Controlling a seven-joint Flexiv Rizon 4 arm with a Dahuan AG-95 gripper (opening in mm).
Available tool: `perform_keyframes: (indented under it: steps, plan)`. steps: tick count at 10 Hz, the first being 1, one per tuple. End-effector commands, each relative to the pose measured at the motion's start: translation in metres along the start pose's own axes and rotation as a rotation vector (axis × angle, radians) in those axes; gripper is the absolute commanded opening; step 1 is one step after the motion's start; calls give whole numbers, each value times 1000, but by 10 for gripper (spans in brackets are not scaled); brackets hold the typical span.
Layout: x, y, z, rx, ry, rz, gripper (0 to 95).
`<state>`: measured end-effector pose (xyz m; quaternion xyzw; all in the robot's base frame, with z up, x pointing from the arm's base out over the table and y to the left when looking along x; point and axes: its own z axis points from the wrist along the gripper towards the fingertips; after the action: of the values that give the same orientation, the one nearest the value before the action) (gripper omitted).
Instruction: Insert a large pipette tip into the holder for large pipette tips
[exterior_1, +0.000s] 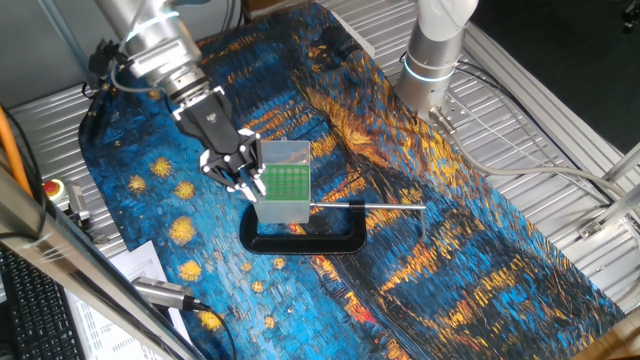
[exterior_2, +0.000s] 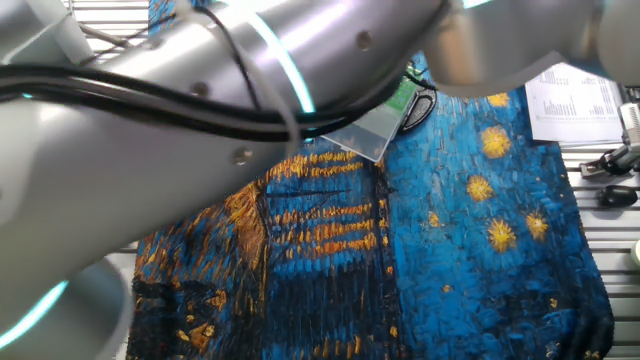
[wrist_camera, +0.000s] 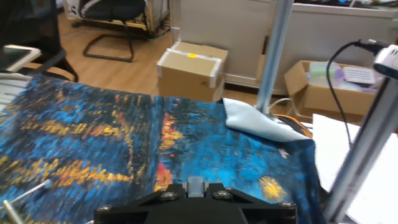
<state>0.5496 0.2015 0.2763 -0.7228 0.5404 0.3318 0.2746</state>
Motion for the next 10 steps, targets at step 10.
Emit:
perform_keyframes:
  steps: [10]
  plan:
    - [4, 57, 11, -94, -109, -59, 0]
